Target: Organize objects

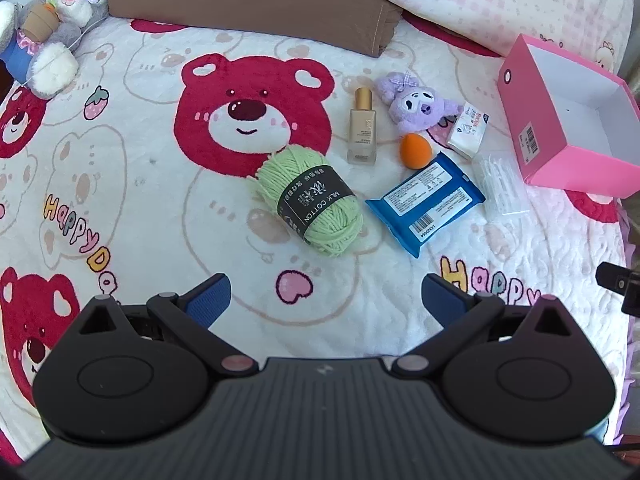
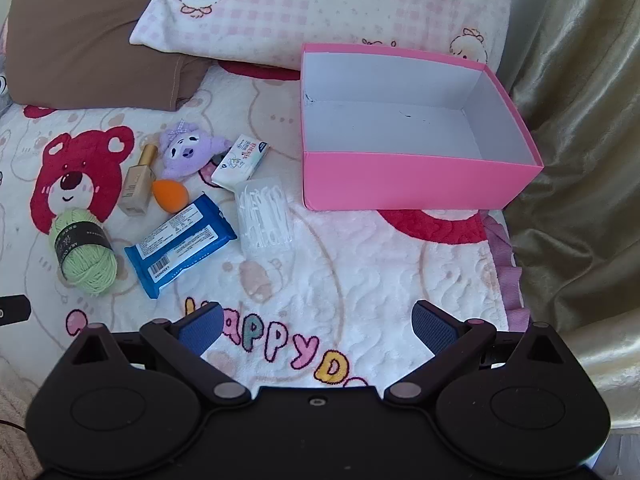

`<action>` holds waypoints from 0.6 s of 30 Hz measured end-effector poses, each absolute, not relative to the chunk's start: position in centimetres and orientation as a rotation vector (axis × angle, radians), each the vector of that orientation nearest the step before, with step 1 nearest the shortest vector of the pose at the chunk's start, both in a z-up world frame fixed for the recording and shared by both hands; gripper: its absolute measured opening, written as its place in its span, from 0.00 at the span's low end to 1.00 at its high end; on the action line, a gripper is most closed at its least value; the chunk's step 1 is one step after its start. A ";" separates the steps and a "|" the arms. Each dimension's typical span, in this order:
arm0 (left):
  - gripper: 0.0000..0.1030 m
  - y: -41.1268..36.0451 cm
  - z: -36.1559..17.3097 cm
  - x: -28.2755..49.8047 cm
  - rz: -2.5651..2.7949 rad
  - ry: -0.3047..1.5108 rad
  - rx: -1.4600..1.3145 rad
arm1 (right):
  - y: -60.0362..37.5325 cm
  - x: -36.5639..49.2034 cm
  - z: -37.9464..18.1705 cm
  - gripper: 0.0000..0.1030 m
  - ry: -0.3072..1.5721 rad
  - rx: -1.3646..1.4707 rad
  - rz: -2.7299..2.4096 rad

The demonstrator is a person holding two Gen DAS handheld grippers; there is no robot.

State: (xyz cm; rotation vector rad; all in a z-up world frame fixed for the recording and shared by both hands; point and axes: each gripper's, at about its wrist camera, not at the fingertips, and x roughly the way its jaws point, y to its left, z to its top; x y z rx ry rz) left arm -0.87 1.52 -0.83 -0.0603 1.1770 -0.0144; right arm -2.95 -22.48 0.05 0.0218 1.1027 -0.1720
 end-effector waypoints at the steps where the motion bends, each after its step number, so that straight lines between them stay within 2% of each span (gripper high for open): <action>1: 1.00 1.4 -0.9 -0.9 -0.016 1.180 -0.059 | -22.4 -2.9 0.0 0.99 1.107 0.020 -0.167; 18: 1.00 2.2 -1.9 -1.0 0.007 1.220 -0.094 | -22.5 -3.1 0.1 0.99 1.099 0.051 -0.165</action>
